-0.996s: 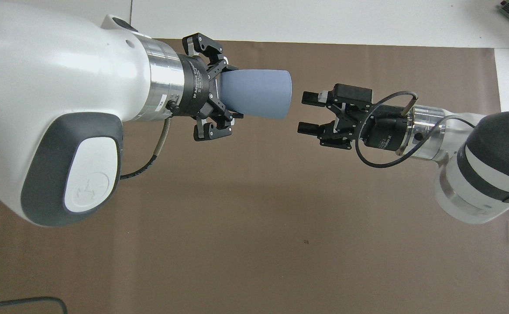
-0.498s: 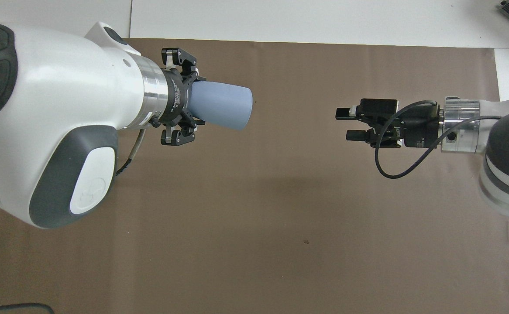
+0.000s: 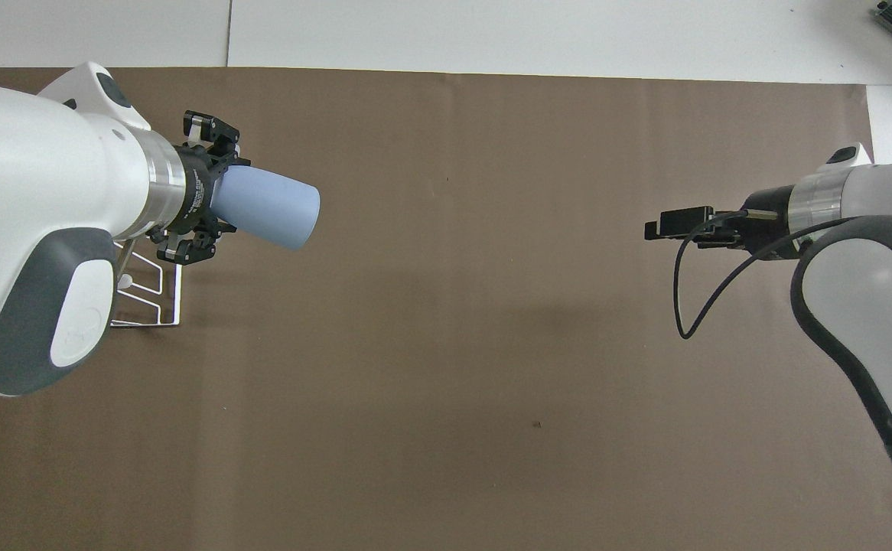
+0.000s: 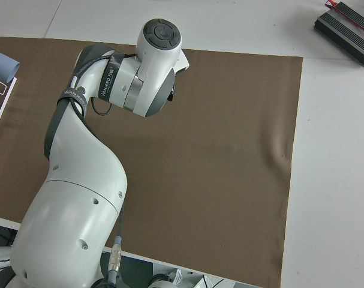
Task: Hang cup on cup holder
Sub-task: 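Open the right gripper and withdraw while the left gripper carries the cup, then lower the cup onto a hook of the wire rack with the left gripper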
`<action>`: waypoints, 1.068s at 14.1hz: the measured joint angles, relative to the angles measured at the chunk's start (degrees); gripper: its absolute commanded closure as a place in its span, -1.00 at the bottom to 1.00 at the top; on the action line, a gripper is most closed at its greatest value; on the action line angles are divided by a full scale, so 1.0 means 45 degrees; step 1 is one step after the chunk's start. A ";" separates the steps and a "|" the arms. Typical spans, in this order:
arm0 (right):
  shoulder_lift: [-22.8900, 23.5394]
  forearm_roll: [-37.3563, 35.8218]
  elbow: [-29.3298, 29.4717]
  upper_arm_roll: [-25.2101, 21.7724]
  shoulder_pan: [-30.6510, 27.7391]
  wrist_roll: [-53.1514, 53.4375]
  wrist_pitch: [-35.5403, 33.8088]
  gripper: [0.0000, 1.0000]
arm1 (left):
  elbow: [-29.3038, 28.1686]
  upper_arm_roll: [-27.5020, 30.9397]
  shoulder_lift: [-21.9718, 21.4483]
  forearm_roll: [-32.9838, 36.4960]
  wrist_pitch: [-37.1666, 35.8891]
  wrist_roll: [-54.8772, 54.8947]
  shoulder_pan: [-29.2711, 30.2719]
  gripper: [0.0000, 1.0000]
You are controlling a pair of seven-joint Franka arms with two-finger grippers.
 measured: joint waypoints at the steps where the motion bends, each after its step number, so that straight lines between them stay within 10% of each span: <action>1: -0.0027 -0.0892 0.0056 0.0004 0.0001 0.0000 0.0011 -1.00 | -0.0289 0.0010 -0.0104 0.0346 0.0272 0.0340 0.0348 1.00; 15: -0.1517 -0.3457 0.3740 -0.0150 -0.1117 0.2479 -0.5257 -1.00 | -0.2291 0.0025 -0.0065 0.6612 0.2976 0.0835 0.2654 1.00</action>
